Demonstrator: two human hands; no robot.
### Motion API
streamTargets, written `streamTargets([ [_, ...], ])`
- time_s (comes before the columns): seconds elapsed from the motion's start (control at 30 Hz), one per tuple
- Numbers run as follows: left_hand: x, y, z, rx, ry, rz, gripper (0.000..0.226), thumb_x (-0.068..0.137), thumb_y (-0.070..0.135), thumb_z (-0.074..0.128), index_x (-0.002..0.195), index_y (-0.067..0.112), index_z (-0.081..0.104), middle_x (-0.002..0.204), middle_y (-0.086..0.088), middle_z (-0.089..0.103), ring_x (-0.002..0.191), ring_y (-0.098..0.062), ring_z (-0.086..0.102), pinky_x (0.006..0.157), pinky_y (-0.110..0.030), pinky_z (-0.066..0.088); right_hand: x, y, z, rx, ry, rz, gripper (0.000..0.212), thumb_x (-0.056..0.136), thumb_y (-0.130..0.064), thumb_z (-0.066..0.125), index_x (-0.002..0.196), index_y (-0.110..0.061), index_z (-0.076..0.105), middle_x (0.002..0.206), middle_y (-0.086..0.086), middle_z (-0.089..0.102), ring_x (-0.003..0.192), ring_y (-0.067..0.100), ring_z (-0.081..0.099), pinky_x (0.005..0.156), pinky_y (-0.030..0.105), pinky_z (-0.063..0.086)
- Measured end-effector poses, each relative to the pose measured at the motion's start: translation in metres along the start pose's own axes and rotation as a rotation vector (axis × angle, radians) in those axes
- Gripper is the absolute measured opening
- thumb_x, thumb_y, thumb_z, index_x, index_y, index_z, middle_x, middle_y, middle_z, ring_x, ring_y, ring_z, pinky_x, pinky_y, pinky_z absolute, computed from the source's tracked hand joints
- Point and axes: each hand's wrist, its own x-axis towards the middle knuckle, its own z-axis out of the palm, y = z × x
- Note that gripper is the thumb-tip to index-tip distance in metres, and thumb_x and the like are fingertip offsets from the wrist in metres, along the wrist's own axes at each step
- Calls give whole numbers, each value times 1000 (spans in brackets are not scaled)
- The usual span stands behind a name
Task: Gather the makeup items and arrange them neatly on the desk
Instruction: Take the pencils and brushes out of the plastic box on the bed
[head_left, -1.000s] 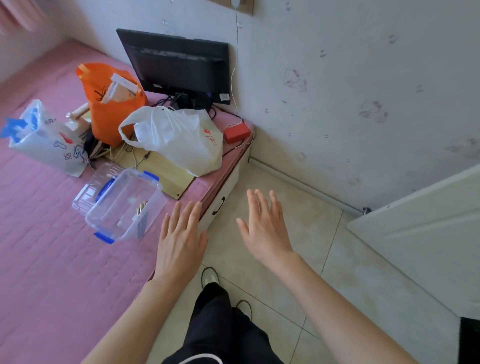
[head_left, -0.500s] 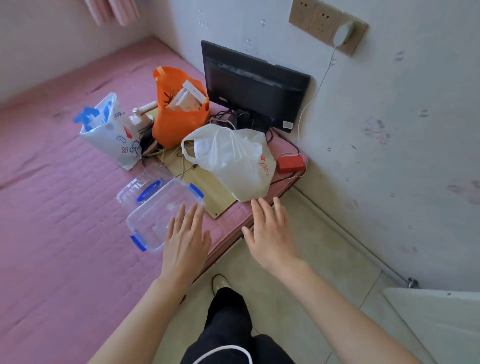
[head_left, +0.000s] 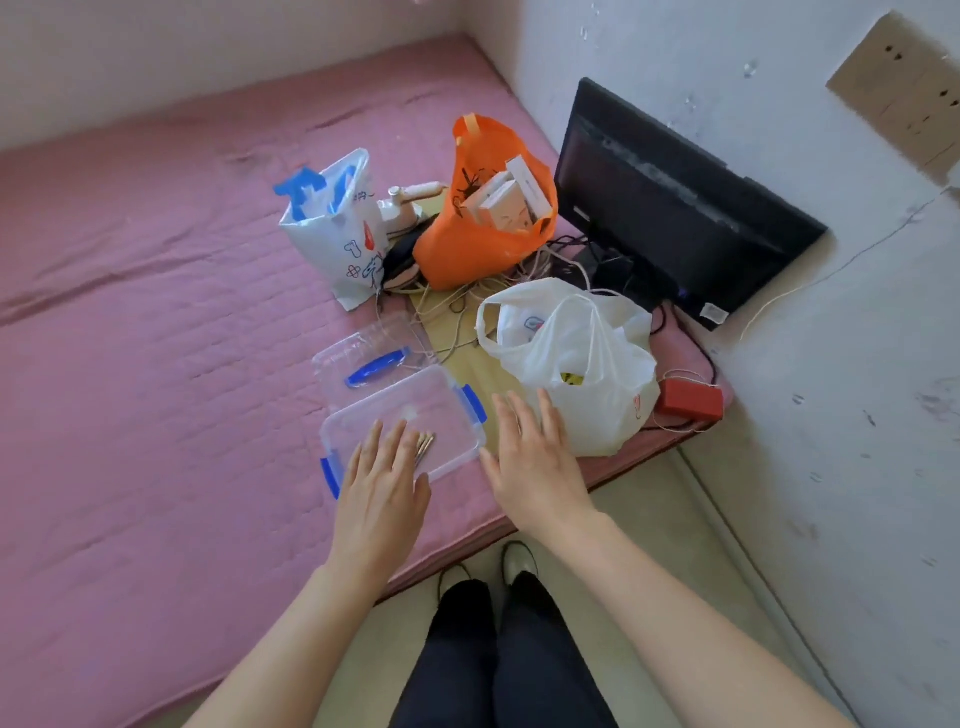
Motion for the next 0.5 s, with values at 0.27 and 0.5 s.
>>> streamTargets([
  [0.27,26,-45,48,13,-110,-197,49,91,15,55,138,8,44,149,-8,39,144,-30,24,113,-39,28,76,1,60,-16,-222,-177,64,100,-39,35,150,-9,10,157,10,15,146,35,-3,119,43,11],
  [0.5,60,-75,103,-95,-126,-350,37,92,16,52,128,6,52,138,-9,50,134,-28,38,107,-37,35,133,2,129,-30,-332,-254,62,99,-38,38,149,-10,14,154,8,21,146,36,1,118,43,15],
])
